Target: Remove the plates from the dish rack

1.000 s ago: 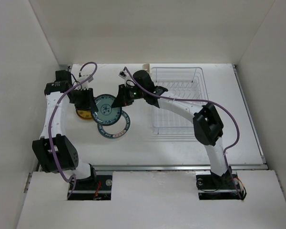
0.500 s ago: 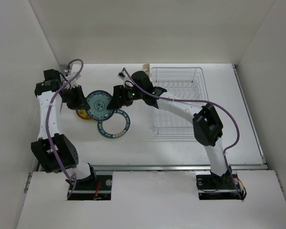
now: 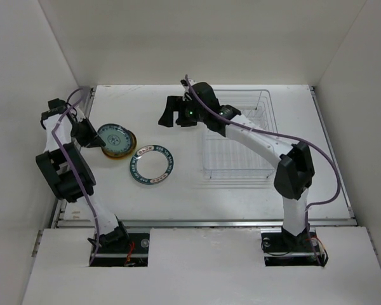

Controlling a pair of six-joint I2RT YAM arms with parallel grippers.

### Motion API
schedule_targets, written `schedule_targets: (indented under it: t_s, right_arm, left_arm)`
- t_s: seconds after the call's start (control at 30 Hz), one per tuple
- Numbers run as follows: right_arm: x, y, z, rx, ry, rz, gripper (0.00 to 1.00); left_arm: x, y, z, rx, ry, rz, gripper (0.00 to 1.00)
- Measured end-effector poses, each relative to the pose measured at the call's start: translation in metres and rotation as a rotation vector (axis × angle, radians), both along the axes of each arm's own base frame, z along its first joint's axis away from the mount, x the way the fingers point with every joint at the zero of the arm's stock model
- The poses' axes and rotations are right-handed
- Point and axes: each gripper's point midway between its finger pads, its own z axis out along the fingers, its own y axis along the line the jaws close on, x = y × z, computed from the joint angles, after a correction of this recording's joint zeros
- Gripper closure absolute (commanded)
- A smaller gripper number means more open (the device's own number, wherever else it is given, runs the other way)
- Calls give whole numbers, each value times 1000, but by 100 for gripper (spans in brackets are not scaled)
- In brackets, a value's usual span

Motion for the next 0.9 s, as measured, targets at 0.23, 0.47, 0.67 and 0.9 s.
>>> schedule_targets:
  t_s: [0.23,0.47,0.67,0.9]
  right_arm:
    - [-17,-21,47,21,-80,-10,10]
    - [-23,-41,65,-14,-120,-46,7]
    - [-25,-76,88,-50,-166,-153,0]
    - [-21,-190,128,-176,-272,-559,0]
  left_arm:
    - [11,11,-23,12,58,6,39]
    - [-4,9,-22,37,97,-70,21]
    - [-13,5,-5,111,76,-180,18]
    - [-34,45,80,470,-45,-12,1]
